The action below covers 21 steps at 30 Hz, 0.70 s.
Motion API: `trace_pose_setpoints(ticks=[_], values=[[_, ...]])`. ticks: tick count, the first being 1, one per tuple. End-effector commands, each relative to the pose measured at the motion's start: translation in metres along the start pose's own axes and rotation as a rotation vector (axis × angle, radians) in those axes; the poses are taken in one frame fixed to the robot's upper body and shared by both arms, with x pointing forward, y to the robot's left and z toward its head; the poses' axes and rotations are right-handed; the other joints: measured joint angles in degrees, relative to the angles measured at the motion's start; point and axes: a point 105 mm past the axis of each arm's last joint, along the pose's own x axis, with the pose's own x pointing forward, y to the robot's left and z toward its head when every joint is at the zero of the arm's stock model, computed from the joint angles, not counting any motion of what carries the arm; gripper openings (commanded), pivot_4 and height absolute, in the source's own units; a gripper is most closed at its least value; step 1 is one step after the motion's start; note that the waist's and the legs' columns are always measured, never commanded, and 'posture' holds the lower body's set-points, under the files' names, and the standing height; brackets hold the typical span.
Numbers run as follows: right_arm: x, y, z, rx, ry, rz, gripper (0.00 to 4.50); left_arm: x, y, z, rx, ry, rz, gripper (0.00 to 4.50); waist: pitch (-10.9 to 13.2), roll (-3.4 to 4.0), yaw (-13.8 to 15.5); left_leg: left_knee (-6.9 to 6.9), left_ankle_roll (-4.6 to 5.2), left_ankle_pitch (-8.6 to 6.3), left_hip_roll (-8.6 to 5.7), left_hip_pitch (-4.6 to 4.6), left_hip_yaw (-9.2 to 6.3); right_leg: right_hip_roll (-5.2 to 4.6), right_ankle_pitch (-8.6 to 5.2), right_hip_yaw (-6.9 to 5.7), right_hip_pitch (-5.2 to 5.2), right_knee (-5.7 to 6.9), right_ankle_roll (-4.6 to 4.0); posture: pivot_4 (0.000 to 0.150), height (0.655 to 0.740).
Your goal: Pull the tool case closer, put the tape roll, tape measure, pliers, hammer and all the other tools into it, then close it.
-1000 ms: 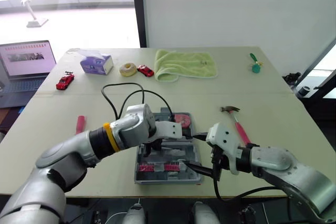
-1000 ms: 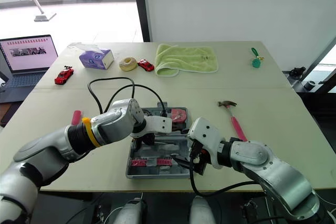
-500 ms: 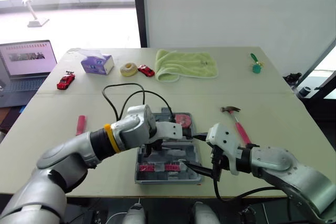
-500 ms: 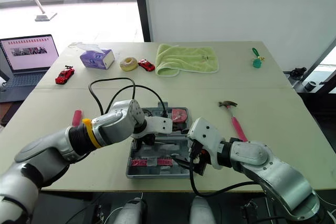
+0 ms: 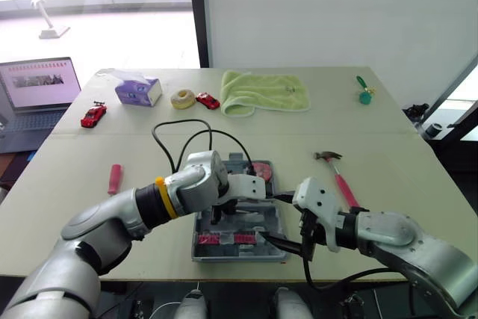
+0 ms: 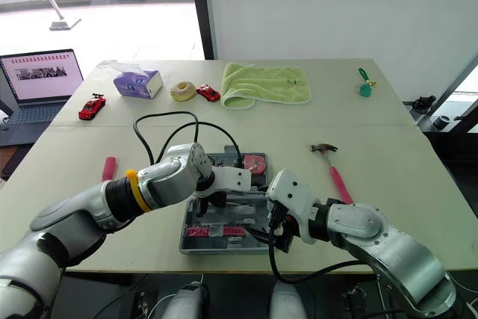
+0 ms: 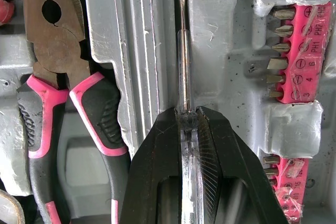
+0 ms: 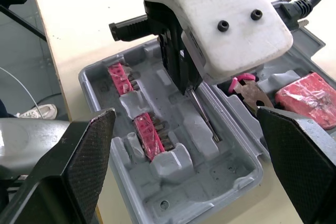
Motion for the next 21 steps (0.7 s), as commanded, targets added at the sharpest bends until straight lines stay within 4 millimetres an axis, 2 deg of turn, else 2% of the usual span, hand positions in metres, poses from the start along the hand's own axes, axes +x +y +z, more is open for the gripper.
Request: trace_pose_setpoints(ticks=[1,7,13,17,20,21], values=[[-0.003,0.002,0.008,-0.031,-0.027,-0.005,4.50,-0.007,0.004,0.007,0.042,-0.023,0.033,1.26,0.0,0.00,0.0,0.00,0.00,0.00,0.00,0.00,0.00,0.00,0.00,0.00,0.00,0.00,0.00,0.150,0.7400],[-0.003,0.002,0.008,-0.030,-0.029,-0.003,4.50,-0.016,0.012,0.011,0.033,-0.043,0.060,4.12,0.0,0.00,0.2,0.04,0.00,0.00,0.00,0.00,0.00,0.00,0.00,0.00,0.01,0.06,0.00,0.150,0.7400],[-0.003,0.001,0.009,-0.032,-0.029,-0.001,4.50,-0.057,0.025,0.012,-0.014,-0.112,0.111,4.12,0.0,-0.01,-0.2,0.05,0.00,0.00,0.00,0.01,0.00,0.00,0.00,0.00,-0.03,0.15,0.00,0.150,0.7400],[-0.002,0.001,0.009,-0.033,-0.030,0.001,4.50,-0.081,0.021,0.006,-0.102,-0.195,0.075,4.12,0.0,-0.01,-0.3,0.02,0.00,0.00,0.00,0.05,0.00,0.00,-0.03,0.01,-0.08,0.32,0.00,0.150,0.7400],[-0.002,0.000,0.009,-0.035,-0.031,0.003,4.50,-0.089,0.016,0.003,-0.195,-0.292,0.015,4.12,0.0,0.00,-0.3,0.04,0.00,0.00,0.00,0.05,-0.01,0.00,-0.03,0.01,-0.08,0.37,0.00,0.150,0.7400],[-0.002,0.000,0.009,-0.035,-0.031,0.004,4.50,-0.089,0.017,0.002,-0.217,-0.338,0.016,3.88,0.0,0.00,-0.3,0.04,0.00,0.00,0.00,0.05,-0.01,0.00,-0.03,0.01,-0.08,0.38,0.00,0.150,0.7400]])
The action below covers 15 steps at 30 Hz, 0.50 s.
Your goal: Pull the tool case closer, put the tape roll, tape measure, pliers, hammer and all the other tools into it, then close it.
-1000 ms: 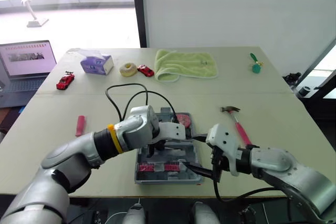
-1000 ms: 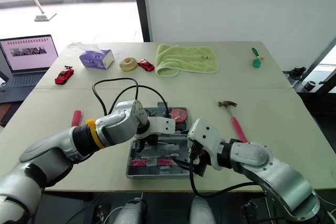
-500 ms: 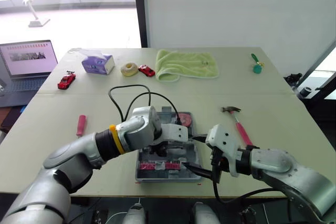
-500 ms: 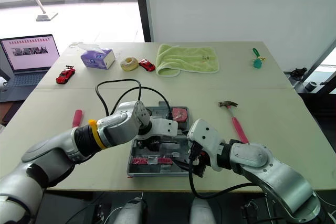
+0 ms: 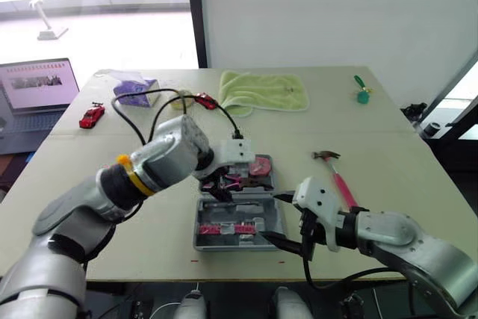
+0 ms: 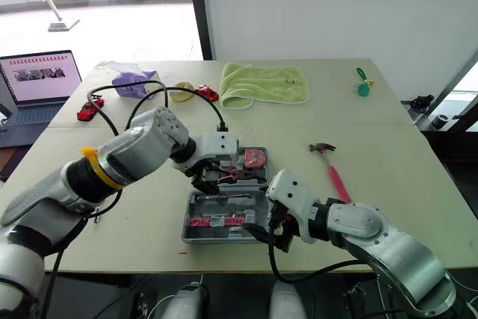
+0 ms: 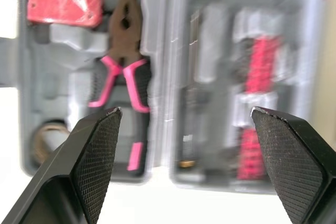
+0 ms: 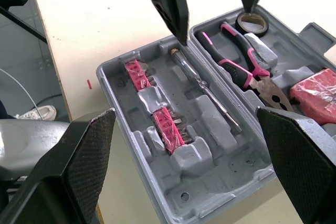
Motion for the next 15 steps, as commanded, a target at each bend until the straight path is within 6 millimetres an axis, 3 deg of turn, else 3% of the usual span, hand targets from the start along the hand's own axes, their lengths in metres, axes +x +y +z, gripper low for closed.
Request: trace_pose_setpoints(ticks=[1,2,7,8,10,15], values=[[-0.002,0.000,0.009,-0.032,-0.029,0.001,4.50,-0.009,0.003,-0.001,-0.070,-0.154,-0.006,3.60,0.0,0.01,0.0,0.00,0.00,0.00,0.00,0.01,0.00,0.00,0.00,0.00,0.00,0.01,0.00,0.150,0.7400],[-0.002,0.000,0.008,-0.032,-0.029,0.000,4.50,-0.007,0.004,-0.008,-0.079,-0.189,-0.007,3.27,0.0,0.00,0.0,0.00,0.00,0.00,0.00,0.02,0.00,0.00,0.00,0.00,0.00,0.01,0.00,0.150,0.7400],[-0.003,-0.001,0.007,-0.026,-0.024,-0.006,4.50,0.006,0.005,-0.027,-0.056,-0.393,0.006,0.78,0.0,0.01,0.1,-0.01,0.00,0.00,0.01,0.05,0.00,0.00,0.00,0.00,-0.04,0.06,-0.02,0.150,0.7400],[-0.003,-0.001,0.007,-0.025,-0.024,-0.009,4.50,0.010,0.003,-0.030,-0.034,-0.449,0.019,0.12,0.0,0.01,0.2,0.00,0.00,0.00,0.00,0.03,0.01,0.00,0.00,0.02,-0.04,0.04,-0.02,0.150,0.7400],[-0.004,-0.001,0.007,-0.023,-0.020,-0.016,4.50,0.014,-0.001,-0.026,-0.086,-0.579,0.033,0.05,0.0,0.02,0.5,0.00,0.00,0.00,0.00,0.02,0.01,-0.01,0.00,0.01,-0.03,0.03,-0.02,0.150,0.7400],[-0.008,-0.003,0.006,-0.018,-0.014,-0.030,4.50,0.035,-0.006,-0.036,-0.009,-0.574,0.087,0.05,0.0,-0.02,0.4,0.04,-0.01,0.00,-0.01,0.00,0.01,-0.03,0.01,-0.01,-0.02,0.02,-0.03,0.150,0.7400]])
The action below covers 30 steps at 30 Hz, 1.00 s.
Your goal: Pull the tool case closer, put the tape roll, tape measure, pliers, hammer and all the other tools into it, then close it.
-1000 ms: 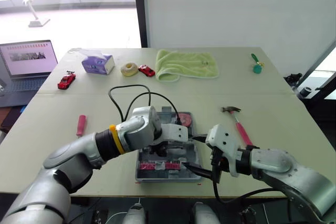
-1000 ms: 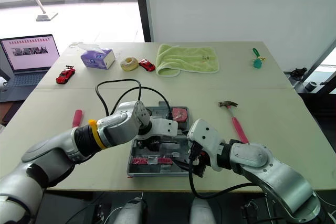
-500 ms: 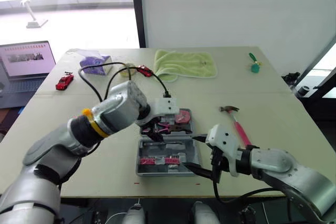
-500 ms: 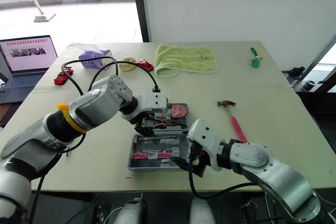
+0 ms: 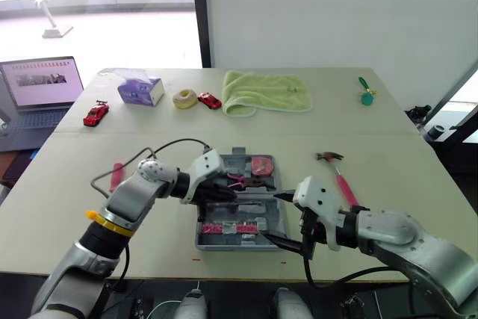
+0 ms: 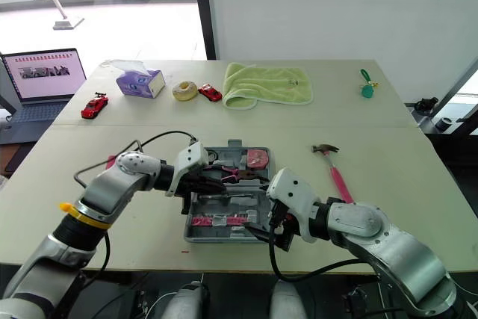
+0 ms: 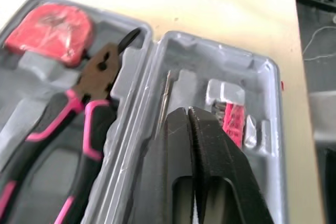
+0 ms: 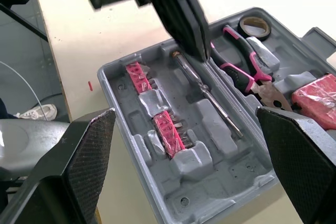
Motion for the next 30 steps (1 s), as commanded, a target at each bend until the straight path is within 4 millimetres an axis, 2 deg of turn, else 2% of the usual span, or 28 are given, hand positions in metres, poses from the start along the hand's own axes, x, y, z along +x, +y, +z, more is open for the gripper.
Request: trace_pose_setpoints(ticks=[1,3,6,8,15,17,19,24,28,30], values=[[-0.007,-0.001,0.006,-0.027,-0.014,-0.021,4.50,0.005,0.004,0.004,0.060,-0.033,0.039,0.05,0.0,0.05,0.0,-0.01,0.00,0.00,0.00,0.02,0.00,0.00,0.00,0.00,0.00,0.01,0.00,0.150,0.7400],[-0.008,-0.001,0.006,-0.025,-0.011,-0.026,4.50,0.009,0.007,-0.005,0.084,-0.006,0.049,0.05,0.0,0.05,-0.1,-0.01,0.00,0.00,0.00,0.02,0.00,0.00,0.00,0.00,0.01,0.01,0.00,0.150,0.7400],[-0.009,-0.002,0.006,-0.025,-0.007,-0.030,4.50,0.013,0.013,-0.006,0.055,-0.032,0.079,0.05,0.0,0.05,-0.1,-0.02,0.00,0.00,0.00,0.03,0.00,0.00,0.00,0.00,0.01,0.01,0.00,0.150,0.7400],[-0.011,-0.002,0.006,-0.026,-0.002,-0.033,4.50,0.017,0.010,-0.012,0.049,-0.018,0.061,0.05,0.0,0.05,-0.2,-0.02,0.00,0.00,0.00,0.03,0.00,0.00,0.00,0.00,0.01,0.01,0.00,0.150,0.7400],[-0.014,-0.004,0.006,-0.027,0.012,-0.041,4.50,0.029,-0.003,-0.051,0.095,0.114,0.021,0.05,0.0,0.06,-0.1,-0.03,0.01,0.00,0.00,0.05,0.00,0.00,0.00,0.00,0.01,0.01,0.00,0.150,0.7400],[-0.015,-0.004,0.006,-0.028,0.015,-0.042,4.50,0.030,-0.003,-0.066,0.087,0.179,0.033,0.05,0.0,0.08,-0.1,-0.03,0.00,0.00,0.00,0.05,0.00,0.00,0.00,0.01,0.02,0.01,0.00,0.150,0.7400],[-0.016,-0.005,0.006,-0.030,0.015,-0.043,4.50,0.031,-0.001,-0.072,0.101,0.202,0.041,0.05,-0.1,0.10,-0.1,-0.03,0.01,0.00,-0.01,0.07,0.00,0.00,0.00,0.00,0.06,0.01,0.00,0.150,0.7400],[-0.017,-0.004,0.006,-0.028,0.020,-0.038,4.50,0.038,-0.003,-0.068,0.073,0.174,0.041,0.05,-0.2,0.25,0.1,-0.03,0.01,-0.01,-0.01,0.38,0.00,0.00,0.00,0.00,0.40,-0.01,0.00,0.150,0.7400],[-0.018,-0.005,0.006,-0.028,0.020,-0.036,4.50,0.034,-0.003,-0.054,0.064,0.135,0.021,0.05,-0.2,0.25,0.0,-0.13,0.04,-0.03,-0.01,0.88,0.01,0.00,-0.02,0.00,0.90,-0.15,0.00,0.150,0.7400],[-0.019,-0.006,0.006,-0.028,0.022,-0.038,4.50,0.026,-0.002,-0.039,0.061,0.093,0.013,0.05,-0.2,0.24,-0.1,-0.14,0.04,-0.03,-0.01,0.87,0.01,0.00,-0.02,0.00,0.88,-0.16,0.00,0.150,0.7400]])
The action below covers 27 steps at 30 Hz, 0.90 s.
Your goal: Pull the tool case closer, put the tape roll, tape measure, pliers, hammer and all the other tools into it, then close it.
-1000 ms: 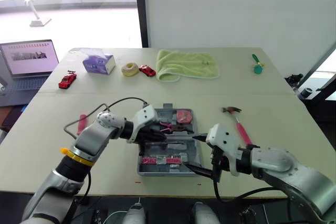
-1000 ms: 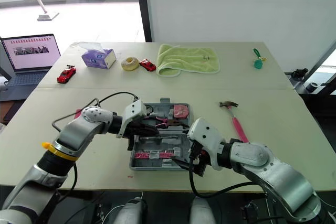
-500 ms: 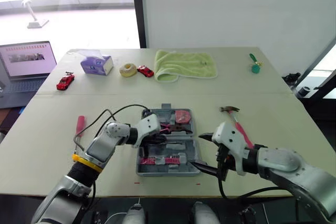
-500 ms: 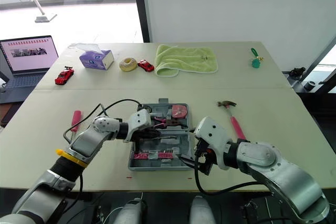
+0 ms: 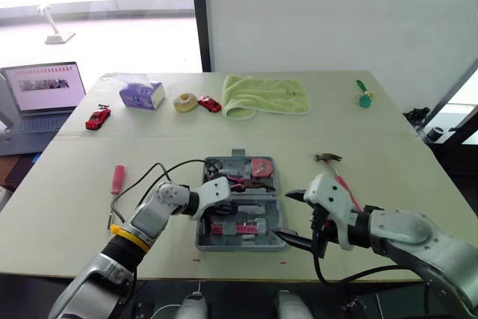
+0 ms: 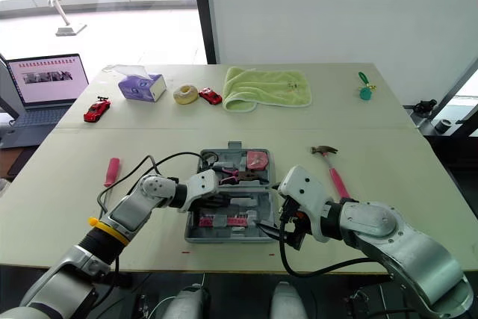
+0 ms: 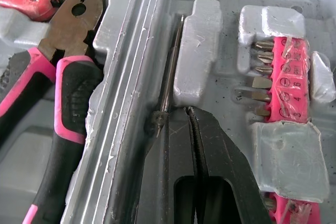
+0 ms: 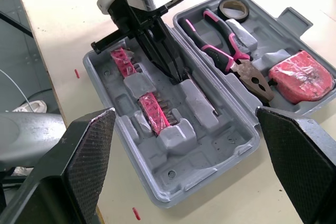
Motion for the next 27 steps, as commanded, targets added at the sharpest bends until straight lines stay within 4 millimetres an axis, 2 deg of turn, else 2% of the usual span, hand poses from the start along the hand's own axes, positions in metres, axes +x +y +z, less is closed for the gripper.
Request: trace_pose_setpoints(ticks=[1,4,8,10,13,16,19,20,21,22,24,27], values=[[-0.008,0.001,0.010,-0.054,-0.025,-0.004,4.50,-0.013,0.001,0.018,-0.015,-0.050,-0.013,0.05,0.0,-0.01,-0.1,-0.01,0.00,0.00,0.00,-0.03,0.00,0.00,0.00,0.00,-0.04,0.00,0.00,0.150,0.7400],[-0.013,-0.008,0.007,-0.047,-0.018,-0.032,4.50,-0.034,0.006,0.042,-0.037,-0.120,-0.013,0.05,0.0,-0.03,-0.1,-0.04,0.00,0.00,0.00,-0.09,0.00,0.00,0.00,0.00,-0.12,0.01,0.00,0.150,0.7400],[-0.035,-0.034,-0.012,0.001,0.025,-0.147,4.50,-0.088,0.010,0.071,-0.129,-0.251,-0.001,0.05,0.1,-0.05,-0.2,-0.09,0.00,0.00,0.01,-0.07,0.01,0.00,0.00,0.01,-0.12,-0.01,0.00,0.150,0.7400],[-0.047,-0.041,-0.021,0.024,0.034,-0.192,4.50,-0.107,0.009,0.077,-0.171,-0.304,0.022,0.05,0.1,-0.05,-0.2,-0.11,0.01,-0.01,0.01,-0.06,0.01,0.00,-0.01,0.01,-0.12,-0.02,0.00,0.150,0.7400],[-0.070,-0.055,-0.037,0.040,0.076,-0.286,4.50,-0.143,0.014,0.068,-0.137,-0.387,0.148,0.05,0.0,0.02,-0.4,-0.14,0.05,-0.03,0.01,-0.03,0.05,0.00,-0.01,0.04,-0.09,-0.11,0.00,0.150,0.7400],[-0.118,-0.072,-0.068,0.108,0.118,-0.458,4.50,-0.201,0.016,-0.014,-0.230,-0.180,0.349,0.05,0.0,0.03,-0.6,-0.19,0.11,-0.06,0.02,-0.02,0.10,0.01,-0.01,0.06,-0.13,-0.16,-0.02,0.150,0.7400],[-0.150,-0.080,-0.088,0.146,0.136,-0.575,4.50,-0.246,0.013,-0.066,-0.286,-0.072,0.530,0.05,0.1,-0.04,-0.4,-0.40,0.18,-0.10,0.05,0.01,0.15,0.03,-0.24,0.07,-0.23,-0.22,-0.43,0.150,0.7400],[-0.158,-0.084,-0.093,0.153,0.135,-0.610,4.50,-0.256,0.010,-0.081,-0.292,-0.029,0.574,0.29,0.1,-0.03,-0.2,-0.39,0.18,-0.10,0.05,0.01,0.17,0.03,-0.28,0.07,-0.20,-0.29,-0.50,0.150,0.7400],[-0.163,-0.086,-0.096,0.154,0.134,-0.631,4.50,-0.262,0.007,-0.091,-0.293,0.000,0.598,0.58,0.1,-0.04,-0.1,-0.39,0.17,-0.11,0.05,0.00,0.19,0.02,-0.25,0.08,-0.13,-0.46,-0.54,0.150,0.7400],[-0.171,-0.088,-0.102,0.164,0.137,-0.653,4.50,-0.275,0.000,-0.110,-0.331,0.034,0.656,1.01,0.1,-0.04,0.0,-0.37,0.16,-0.11,0.04,0.00,0.19,0.01,-0.24,0.08,-0.03,-0.53,-0.56,0.150,0.7400],[-0.185,-0.091,-0.114,0.180,0.147,-0.683,4.50,-0.298,-0.010,-0.132,-0.391,0.021,0.775,1.84,0.1,-0.06,-0.1,-0.36,0.15,-0.11,0.04,0.01,0.21,-0.01,-0.23,0.08,0.05,-0.63,-0.58,0.150,0.7400],[-0.195,-0.091,-0.127,0.205,0.146,-0.691,4.50,-0.317,-0.023,-0.153,-0.427,0.050,0.862,3.44,0.1,-0.18,-0.1,-0.54,0.15,-0.11,0.04,-0.01,0.22,-0.01,-0.26,0.08,0.01,-0.68,-0.53,0.150,0.7400]])
